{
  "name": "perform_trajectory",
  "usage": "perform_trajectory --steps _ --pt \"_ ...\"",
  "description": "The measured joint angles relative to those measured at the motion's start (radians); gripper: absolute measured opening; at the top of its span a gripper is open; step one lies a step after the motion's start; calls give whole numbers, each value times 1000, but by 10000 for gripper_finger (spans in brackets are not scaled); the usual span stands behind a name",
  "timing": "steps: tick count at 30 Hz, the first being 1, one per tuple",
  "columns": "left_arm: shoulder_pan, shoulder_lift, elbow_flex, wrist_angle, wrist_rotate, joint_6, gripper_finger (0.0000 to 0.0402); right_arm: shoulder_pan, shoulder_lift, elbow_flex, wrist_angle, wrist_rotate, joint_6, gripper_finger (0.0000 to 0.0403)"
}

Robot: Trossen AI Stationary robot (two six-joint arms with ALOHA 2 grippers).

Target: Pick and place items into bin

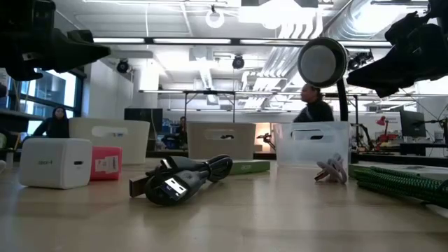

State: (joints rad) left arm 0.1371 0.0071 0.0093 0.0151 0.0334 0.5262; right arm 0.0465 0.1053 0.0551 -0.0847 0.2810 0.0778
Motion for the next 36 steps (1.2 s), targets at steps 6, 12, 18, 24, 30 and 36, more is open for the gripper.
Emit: perform_trajectory --steps 6,12,18,24,30,36 --pt "0 0 0 0 0 0 1 0 0 0 0 0 0 119" --pt "0 0 0 0 0 0 1 0 0 0 0 0 0 119" --pt "0 0 0 0 0 0 1 0 0 0 0 0 0 119" --pt "0 0 0 0 0 0 1 0 0 0 0 0 0 119" --pt "0 0 0 11 0 -1 1 0 0 0 0 0 0 119" --pt "0 0 0 47 -9 -140 1 0 0 0 0 0 0 119"
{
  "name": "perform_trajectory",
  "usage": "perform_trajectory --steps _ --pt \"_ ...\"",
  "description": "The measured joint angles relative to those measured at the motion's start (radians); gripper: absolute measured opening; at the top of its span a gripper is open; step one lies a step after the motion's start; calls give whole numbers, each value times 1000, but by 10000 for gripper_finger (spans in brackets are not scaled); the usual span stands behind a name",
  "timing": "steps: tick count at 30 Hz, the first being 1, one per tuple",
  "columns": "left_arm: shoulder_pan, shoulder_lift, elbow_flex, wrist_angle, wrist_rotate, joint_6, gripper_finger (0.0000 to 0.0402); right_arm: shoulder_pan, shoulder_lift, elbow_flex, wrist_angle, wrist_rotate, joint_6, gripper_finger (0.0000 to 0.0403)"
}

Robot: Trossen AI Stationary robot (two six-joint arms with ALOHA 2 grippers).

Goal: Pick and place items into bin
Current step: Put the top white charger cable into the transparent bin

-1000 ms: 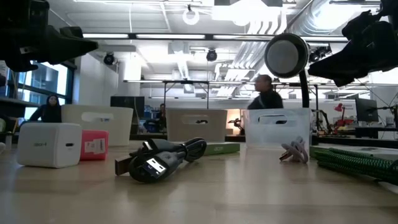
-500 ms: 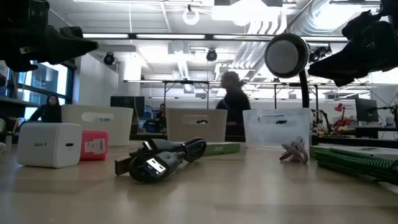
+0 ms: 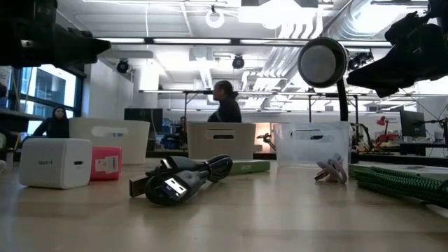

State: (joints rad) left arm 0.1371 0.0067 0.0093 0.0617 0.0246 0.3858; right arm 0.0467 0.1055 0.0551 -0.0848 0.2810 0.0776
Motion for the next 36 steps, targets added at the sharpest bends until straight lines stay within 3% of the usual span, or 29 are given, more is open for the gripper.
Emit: perform_trajectory --steps 15,23,30,36 --pt "0 0 0 72 -17 -345 1 0 0 -1 12 0 -84 119" --pt "0 0 0 123 -30 -472 1 0 -2 -6 327 -49 464 119" --pt "0 0 0 162 -38 -529 1 0 -1 -3 458 -24 659 119" --pt "0 0 0 167 -10 -578 1 0 -1 -3 459 -80 758 119"
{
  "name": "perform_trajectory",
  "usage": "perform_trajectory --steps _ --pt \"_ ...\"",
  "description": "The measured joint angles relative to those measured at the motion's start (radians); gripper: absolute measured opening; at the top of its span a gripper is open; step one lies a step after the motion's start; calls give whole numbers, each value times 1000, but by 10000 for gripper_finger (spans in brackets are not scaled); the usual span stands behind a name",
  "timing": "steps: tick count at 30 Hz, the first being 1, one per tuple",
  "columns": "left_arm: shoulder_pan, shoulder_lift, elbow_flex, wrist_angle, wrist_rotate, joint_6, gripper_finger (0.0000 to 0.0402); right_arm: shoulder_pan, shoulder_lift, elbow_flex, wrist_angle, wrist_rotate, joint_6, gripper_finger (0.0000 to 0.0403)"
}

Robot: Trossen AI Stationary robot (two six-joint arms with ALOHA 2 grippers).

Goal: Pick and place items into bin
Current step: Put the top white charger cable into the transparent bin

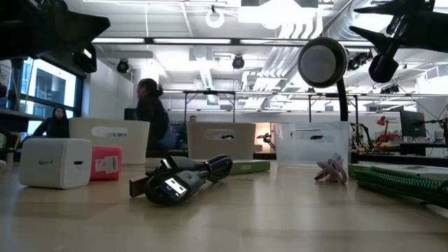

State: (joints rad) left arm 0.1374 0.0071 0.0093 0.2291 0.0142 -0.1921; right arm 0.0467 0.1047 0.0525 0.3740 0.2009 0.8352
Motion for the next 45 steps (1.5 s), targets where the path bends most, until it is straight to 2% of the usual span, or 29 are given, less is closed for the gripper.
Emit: perform_trajectory --steps 5,8,12,17,19,22,27,31,33,35,39,42,45 --pt "0 0 0 -11 -20 48 1 0 0 1 6 69 17 119" --pt "0 0 0 -19 -10 -21 1 0 0 1 22 84 63 119" --pt "0 6 0 -36 162 -43 1 0 2 2 48 42 57 119" --pt "-1 65 19 -44 341 -197 1 0 7 2 63 36 34 119" --pt "-11 113 54 -47 374 -204 1 0 21 2 84 32 18 119" --pt "-62 224 146 -45 330 -121 1 0 55 2 155 28 -24 119" --pt "-161 453 332 -42 184 104 1 0 120 3 259 17 -100 119" --pt "-177 590 456 -45 58 268 1 0 157 3 277 8 -110 119" --pt "-177 647 506 -49 25 279 1 0 170 3 285 -7 -84 119" --pt "-177 705 553 -99 57 283 1 0 179 5 297 -42 -54 119" --pt "-201 829 667 -346 227 300 1 0 196 47 297 -117 -67 119" --pt "-242 921 755 -531 233 348 1 0 219 102 297 -156 -124 119" --pt "-268 996 831 -637 202 422 1 0 257 189 234 -205 -184 119"
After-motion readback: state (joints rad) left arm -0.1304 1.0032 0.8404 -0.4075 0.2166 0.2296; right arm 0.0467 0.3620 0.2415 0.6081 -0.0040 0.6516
